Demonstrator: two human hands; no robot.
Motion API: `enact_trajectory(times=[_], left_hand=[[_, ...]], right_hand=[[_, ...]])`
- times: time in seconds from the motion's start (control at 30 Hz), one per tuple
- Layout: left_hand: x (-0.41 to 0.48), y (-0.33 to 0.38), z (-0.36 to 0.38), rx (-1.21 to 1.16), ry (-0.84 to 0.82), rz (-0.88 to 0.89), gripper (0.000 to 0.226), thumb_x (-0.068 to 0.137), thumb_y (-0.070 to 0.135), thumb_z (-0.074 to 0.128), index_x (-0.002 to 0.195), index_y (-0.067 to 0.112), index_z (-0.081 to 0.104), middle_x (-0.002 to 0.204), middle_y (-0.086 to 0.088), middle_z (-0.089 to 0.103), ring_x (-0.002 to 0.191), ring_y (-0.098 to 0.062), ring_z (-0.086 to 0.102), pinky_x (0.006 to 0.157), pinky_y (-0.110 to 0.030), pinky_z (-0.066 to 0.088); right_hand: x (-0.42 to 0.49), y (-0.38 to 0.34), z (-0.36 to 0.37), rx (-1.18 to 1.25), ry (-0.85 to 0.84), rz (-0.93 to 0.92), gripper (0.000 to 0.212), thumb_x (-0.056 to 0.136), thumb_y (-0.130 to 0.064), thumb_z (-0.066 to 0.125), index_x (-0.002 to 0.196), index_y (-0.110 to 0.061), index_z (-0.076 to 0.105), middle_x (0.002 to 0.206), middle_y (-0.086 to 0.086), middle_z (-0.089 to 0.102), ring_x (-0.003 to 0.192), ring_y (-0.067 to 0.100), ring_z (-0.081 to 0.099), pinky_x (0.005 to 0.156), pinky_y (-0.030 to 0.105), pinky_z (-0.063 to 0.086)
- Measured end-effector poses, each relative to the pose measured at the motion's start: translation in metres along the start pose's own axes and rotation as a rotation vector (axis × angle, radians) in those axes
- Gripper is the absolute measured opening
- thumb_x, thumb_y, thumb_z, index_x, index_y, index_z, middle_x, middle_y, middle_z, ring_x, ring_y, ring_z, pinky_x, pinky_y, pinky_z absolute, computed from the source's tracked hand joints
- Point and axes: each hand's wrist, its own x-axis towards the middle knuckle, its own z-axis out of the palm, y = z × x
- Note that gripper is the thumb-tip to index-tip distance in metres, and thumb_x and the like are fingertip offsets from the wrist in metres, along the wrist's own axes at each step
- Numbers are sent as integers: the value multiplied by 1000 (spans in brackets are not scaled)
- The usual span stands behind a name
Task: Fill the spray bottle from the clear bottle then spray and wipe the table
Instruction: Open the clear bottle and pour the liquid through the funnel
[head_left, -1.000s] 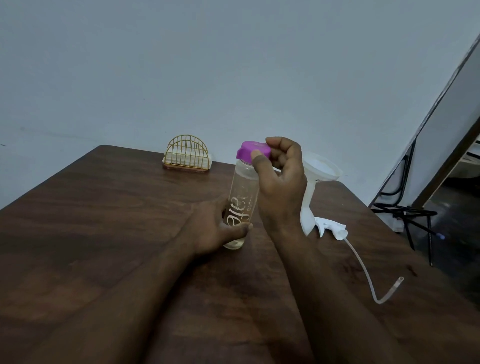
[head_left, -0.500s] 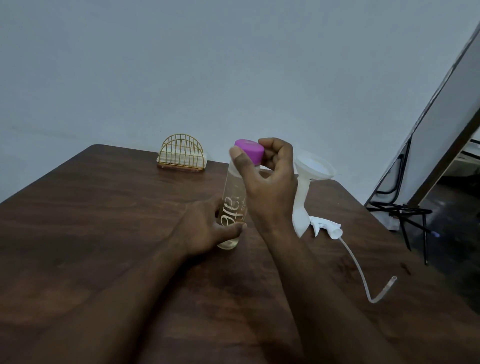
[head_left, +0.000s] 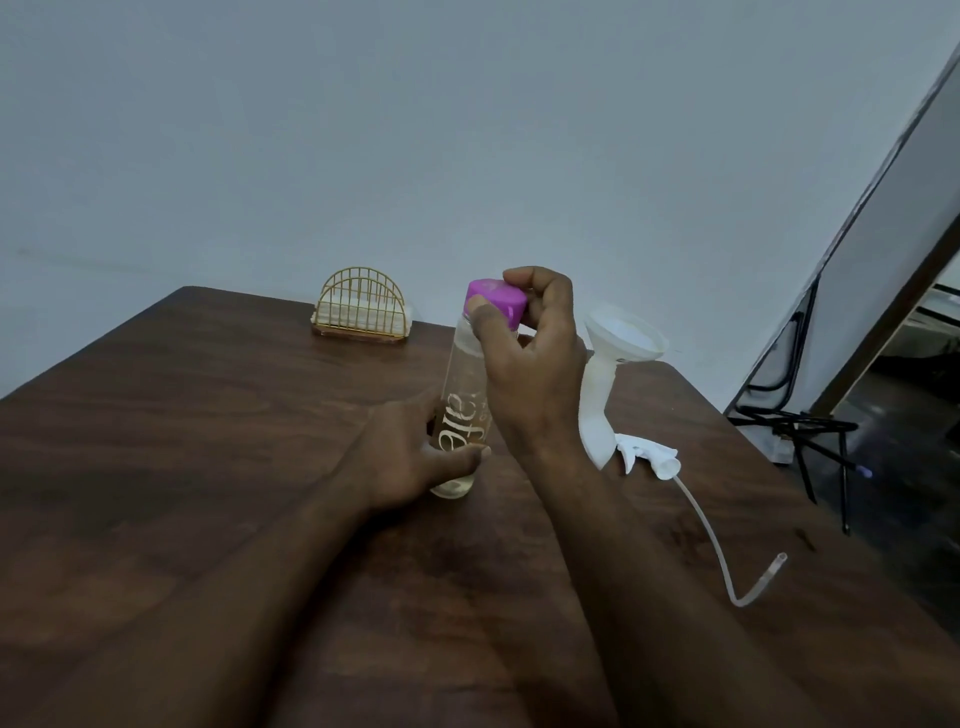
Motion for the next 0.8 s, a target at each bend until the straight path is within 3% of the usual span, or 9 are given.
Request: enact_trajectory(times=[0.07, 0.17, 0.3, 0.43, 0.53, 0.6, 0.7, 0.8], left_hand=[[1, -2, 1, -15, -7, -21, 39, 66, 67, 72, 100, 50, 62, 97, 33, 71, 88, 10, 69, 73, -17, 50], [1, -5, 2, -28, -5, -30, 41, 66, 67, 74, 101, 49, 62, 98, 33, 71, 88, 10, 69, 73, -19, 50], [1, -5, 1, -20, -3, -4, 41, 69, 67, 76, 106, 57, 60, 100, 35, 71, 90, 11, 68, 73, -18, 50], [1, -6, 2, 1, 18, 22, 37, 69, 67, 73, 103, 61, 59, 96, 37, 70, 86, 12, 68, 68, -8, 46], [1, -7, 2, -10, 17, 25, 37, 70, 67, 74, 102, 64, 57, 96, 38, 70, 87, 13, 68, 68, -8, 47], [2, -7, 3, -21, 12, 13, 39, 70, 66, 75, 105, 62, 58, 99, 37, 70, 89, 13, 68, 71, -13, 49], [2, -9, 3, -31, 20, 12, 41, 70, 65, 76, 108, 57, 60, 99, 35, 70, 89, 12, 68, 70, -16, 49], [2, -9, 2, -44, 16, 13, 43, 70, 67, 76, 109, 55, 62, 100, 35, 70, 91, 11, 68, 67, -11, 51]], right_hand=[[1, 0, 2, -50, -12, 6, 52, 85, -45, 84, 121, -20, 57, 104, -9, 65, 88, 3, 63, 74, 21, 52], [3, 3, 3, -94, 20, -18, 56, 81, -48, 88, 120, -20, 59, 112, -3, 63, 93, 12, 63, 76, 28, 55], [2, 1, 0, -51, 56, -29, 47, 83, -38, 87, 119, -19, 63, 106, -6, 69, 92, 6, 66, 74, 21, 53], [2, -1, -1, 11, 12, 2, 41, 85, -34, 74, 121, -18, 63, 100, -16, 68, 85, -8, 64, 69, 10, 47], [5, -2, 1, -39, -26, 28, 54, 84, -47, 85, 124, -23, 58, 101, -16, 66, 86, -10, 63, 70, 12, 50], [7, -2, 0, -69, -6, 23, 59, 79, -53, 87, 122, -24, 59, 106, -12, 65, 91, -3, 63, 71, 13, 50], [9, -3, -1, -62, 37, -6, 52, 78, -48, 90, 115, -26, 61, 108, -11, 67, 94, 5, 65, 72, 16, 52], [7, -2, -2, -15, 15, 1, 42, 84, -39, 87, 114, -24, 62, 101, -14, 68, 91, 0, 65, 74, 17, 53]])
